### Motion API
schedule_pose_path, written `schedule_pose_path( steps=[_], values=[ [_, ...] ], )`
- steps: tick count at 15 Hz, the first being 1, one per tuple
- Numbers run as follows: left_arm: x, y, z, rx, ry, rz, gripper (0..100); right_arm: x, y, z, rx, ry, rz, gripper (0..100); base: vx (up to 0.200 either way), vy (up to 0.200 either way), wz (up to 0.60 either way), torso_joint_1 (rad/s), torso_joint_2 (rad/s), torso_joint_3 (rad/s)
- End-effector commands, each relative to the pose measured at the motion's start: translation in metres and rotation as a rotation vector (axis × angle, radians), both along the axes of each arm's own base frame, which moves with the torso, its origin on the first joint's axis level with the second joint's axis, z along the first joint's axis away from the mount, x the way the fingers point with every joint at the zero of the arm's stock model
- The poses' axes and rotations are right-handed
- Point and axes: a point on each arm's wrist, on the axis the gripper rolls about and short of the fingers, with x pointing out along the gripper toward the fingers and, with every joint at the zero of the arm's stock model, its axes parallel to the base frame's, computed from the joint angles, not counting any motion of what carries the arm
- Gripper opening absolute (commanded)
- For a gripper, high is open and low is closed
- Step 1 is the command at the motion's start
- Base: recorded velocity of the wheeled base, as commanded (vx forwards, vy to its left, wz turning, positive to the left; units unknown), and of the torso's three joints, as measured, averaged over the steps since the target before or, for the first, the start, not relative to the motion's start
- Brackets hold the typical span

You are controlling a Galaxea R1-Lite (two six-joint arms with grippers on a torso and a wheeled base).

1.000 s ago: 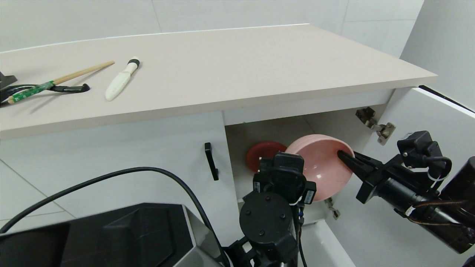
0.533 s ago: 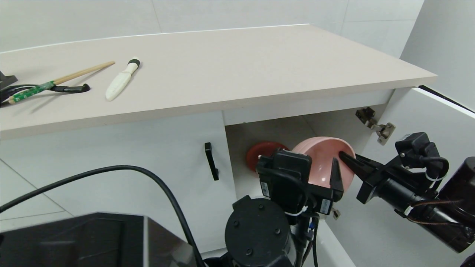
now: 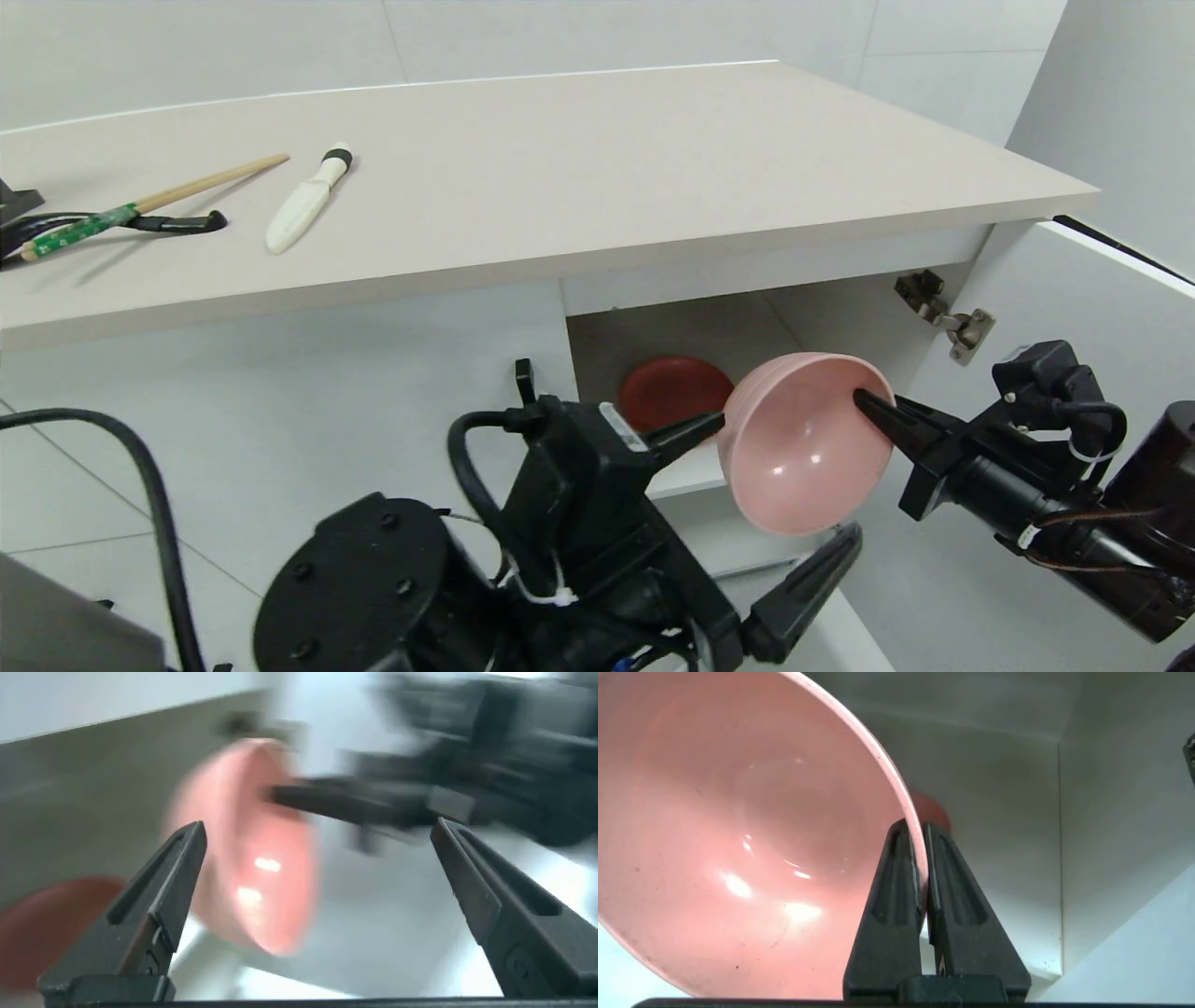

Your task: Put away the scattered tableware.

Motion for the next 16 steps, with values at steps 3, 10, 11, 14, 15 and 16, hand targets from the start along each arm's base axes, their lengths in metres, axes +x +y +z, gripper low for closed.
schedule_pose_path(
  steps=[3,10,11,14,15,16],
  values=[
    [-0.013,0.083,0.008,0.066,-0.059,-0.235,100,0.0,0.0,-0.001,-0.002,0.005,0.001,0,0.0,0.0,0.0,0.0,0.0,0.0],
    [-0.04,0.16,0.006,0.142,-0.196,-0.017,100,-0.003,-0.001,-0.01,-0.022,0.045,0.001,0,0.0,0.0,0.0,0.0,0.0,0.0],
    [-0.042,0.164,0.009,0.141,-0.208,0.123,100,-0.004,-0.002,-0.013,-0.027,0.056,0.001,0,0.0,0.0,0.0,0.0,0.0,0.0],
    [-0.072,0.186,0.023,0.109,-0.274,0.249,100,-0.002,-0.001,-0.021,-0.042,0.088,0.001,0,0.0,0.0,0.0,0.0,0.0,0.0],
    [-0.08,0.192,0.024,0.108,-0.279,0.259,100,-0.001,0.0,-0.023,-0.047,0.097,-0.001,0,0.0,0.0,0.0,0.0,0.0,0.0],
    [-0.09,0.2,0.02,0.147,-0.265,0.312,100,-0.001,0.0,-0.026,-0.052,0.108,0.001,0,0.0,0.0,0.0,0.0,0.0,0.0]
  ],
)
